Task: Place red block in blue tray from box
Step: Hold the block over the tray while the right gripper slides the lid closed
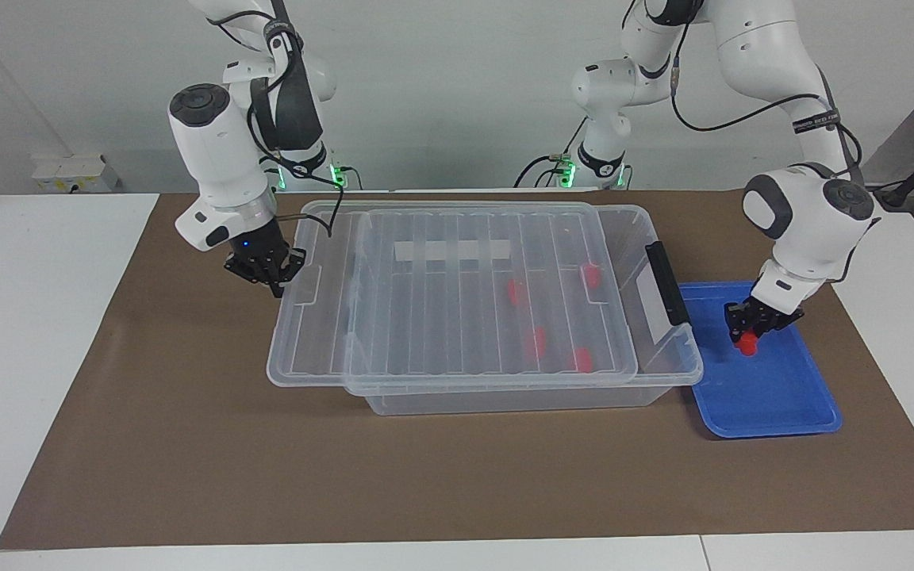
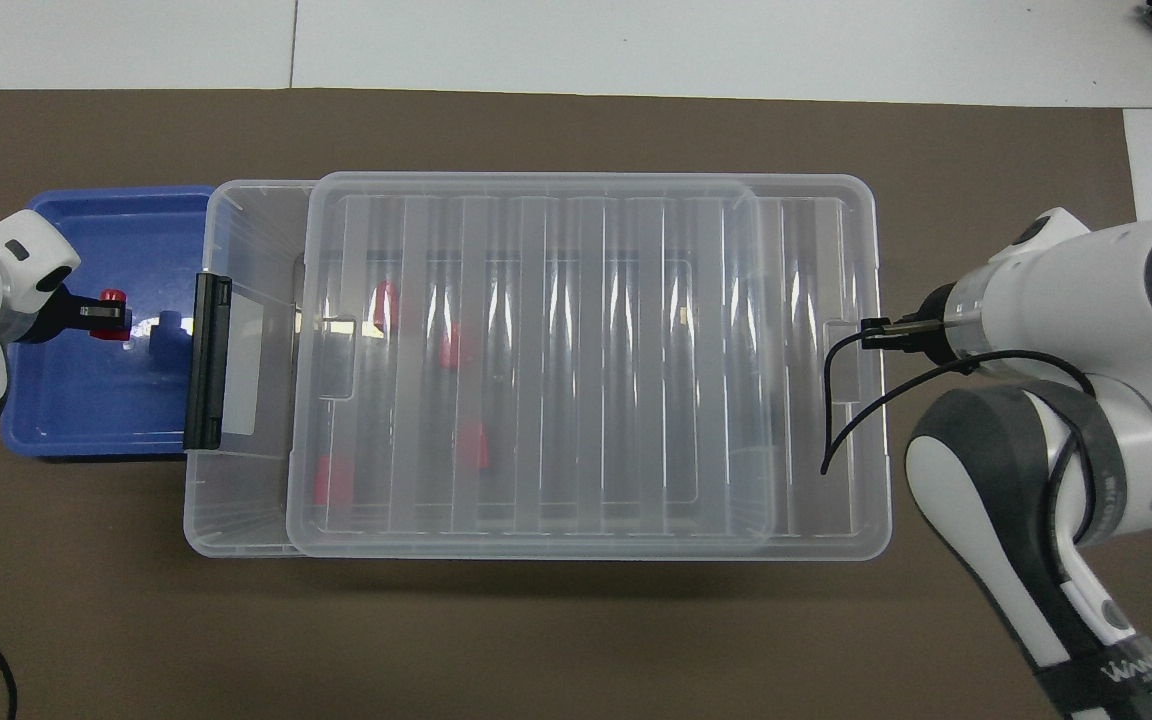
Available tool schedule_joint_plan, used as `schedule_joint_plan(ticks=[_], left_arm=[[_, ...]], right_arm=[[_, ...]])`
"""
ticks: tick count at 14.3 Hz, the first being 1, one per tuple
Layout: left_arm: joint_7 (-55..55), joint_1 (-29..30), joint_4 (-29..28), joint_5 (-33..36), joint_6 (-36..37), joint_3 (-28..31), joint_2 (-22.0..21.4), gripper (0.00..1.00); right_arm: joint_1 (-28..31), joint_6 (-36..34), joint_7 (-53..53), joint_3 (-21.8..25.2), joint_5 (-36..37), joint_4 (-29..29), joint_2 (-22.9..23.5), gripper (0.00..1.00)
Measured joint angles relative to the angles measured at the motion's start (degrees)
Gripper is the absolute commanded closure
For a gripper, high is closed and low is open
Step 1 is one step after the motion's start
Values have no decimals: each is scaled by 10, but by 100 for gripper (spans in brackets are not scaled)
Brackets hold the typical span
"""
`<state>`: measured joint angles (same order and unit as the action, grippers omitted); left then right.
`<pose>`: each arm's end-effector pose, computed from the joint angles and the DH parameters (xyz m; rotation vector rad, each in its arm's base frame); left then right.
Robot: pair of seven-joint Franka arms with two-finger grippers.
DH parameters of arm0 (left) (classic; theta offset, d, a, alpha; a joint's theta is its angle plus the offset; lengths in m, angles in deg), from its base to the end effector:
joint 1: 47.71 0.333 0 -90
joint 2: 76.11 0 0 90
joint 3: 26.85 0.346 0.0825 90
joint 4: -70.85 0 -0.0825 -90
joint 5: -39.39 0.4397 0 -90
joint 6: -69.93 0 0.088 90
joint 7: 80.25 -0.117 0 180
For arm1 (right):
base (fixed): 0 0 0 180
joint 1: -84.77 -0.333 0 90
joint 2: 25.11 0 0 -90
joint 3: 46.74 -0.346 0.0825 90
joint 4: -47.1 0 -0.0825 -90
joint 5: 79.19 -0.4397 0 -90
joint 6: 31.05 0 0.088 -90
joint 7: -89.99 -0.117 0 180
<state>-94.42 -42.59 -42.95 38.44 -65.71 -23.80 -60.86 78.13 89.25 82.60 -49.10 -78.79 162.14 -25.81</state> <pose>0.6584 0.0930 0.3263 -3.1091 0.1497 -0.1760 0.6051 0.0955 0.4667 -3.1288 -0.0490 -0.1627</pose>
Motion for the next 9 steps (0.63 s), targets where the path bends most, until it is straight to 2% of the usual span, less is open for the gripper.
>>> schedule_joint_plan(ticks=[3,9], left_arm=[[-7,0,-3,-1,-19,0,15,100],[-34,6,-22,-1,-48,0,19,100]], right_arm=[[-29,0,-1,0,0,5,0,100],[-67,17,-9,0,0,7,6,100]])
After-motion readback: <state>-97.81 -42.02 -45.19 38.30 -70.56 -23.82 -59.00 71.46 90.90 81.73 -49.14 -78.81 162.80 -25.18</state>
